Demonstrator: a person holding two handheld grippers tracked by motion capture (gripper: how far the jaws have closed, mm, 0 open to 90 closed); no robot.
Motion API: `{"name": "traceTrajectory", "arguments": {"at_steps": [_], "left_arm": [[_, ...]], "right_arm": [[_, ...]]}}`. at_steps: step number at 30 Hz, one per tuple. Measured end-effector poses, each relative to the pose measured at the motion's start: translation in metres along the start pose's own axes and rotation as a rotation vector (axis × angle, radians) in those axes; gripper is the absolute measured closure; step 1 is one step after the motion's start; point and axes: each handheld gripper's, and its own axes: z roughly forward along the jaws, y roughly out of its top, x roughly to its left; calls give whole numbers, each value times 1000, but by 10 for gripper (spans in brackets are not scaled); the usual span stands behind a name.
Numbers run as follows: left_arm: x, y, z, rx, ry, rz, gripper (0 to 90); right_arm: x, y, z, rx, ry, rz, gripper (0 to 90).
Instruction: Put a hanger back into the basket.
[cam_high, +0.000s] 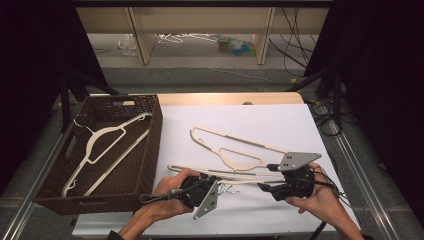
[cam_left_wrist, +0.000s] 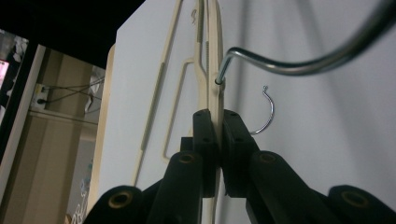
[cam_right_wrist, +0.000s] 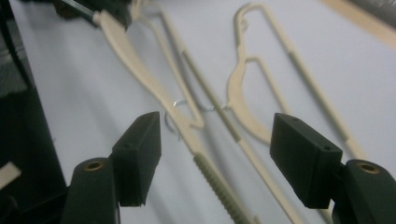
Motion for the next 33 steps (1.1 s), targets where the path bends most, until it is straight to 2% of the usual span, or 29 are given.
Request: {"name": "traceTrajectory", "arguments": {"at_steps": [1,3,4,5,8,9,10,11,13,17,19,20,21,22,25,26,27,33], "left_arm": [[2,1,-1,2,5,-10,855],[4,2,-3,12,3,-28,855],[7,1,-4,20,0,-55,855],[7,1,-4,20,0,-55,855],[16,0,-9,46,4,-95,855],[20,-2,-10,56,13,-112,855],[26,-4,-11,66,20,-138,855],[26,-4,-11,66,20,-138,855],[34,-8,-13,57,22,-206,855],[54,-13,-17,49,31,-316,855],[62,-15,-18,43,34,-383,855],[70,-16,-21,39,33,-425,855],[70,-16,-21,39,33,-425,855],[79,-18,-26,34,37,-450,855],[86,-20,-32,26,41,-484,855],[92,-23,-40,14,48,-513,855],[92,-23,-40,14,48,-513,855],[108,-29,-69,-47,53,-624,855]], "right_arm": [[-1,2,-3,-41,-12,0,344],[0,6,-9,-84,-42,9,328],[1,9,-13,-128,-54,5,327],[1,9,-13,-128,-54,5,327],[3,13,-22,-178,-67,16,321],[3,13,-24,-179,-68,15,321],[4,14,-27,-213,-82,32,312],[4,14,-27,-213,-82,32,312],[4,14,-28,-220,-79,31,310],[8,11,-27,-213,-66,42,304],[10,8,-23,-207,-58,51,301],[12,4,-15,-204,-48,65,293],[13,3,-14,-197,-42,70,293],[14,1,-9,-196,-41,73,292],[16,-3,-1,-192,-33,86,288],[16,-4,0,-194,-36,84,286],[16,-5,2,-190,-28,82,284],[20,-11,10,-166,-8,85,283]]}}
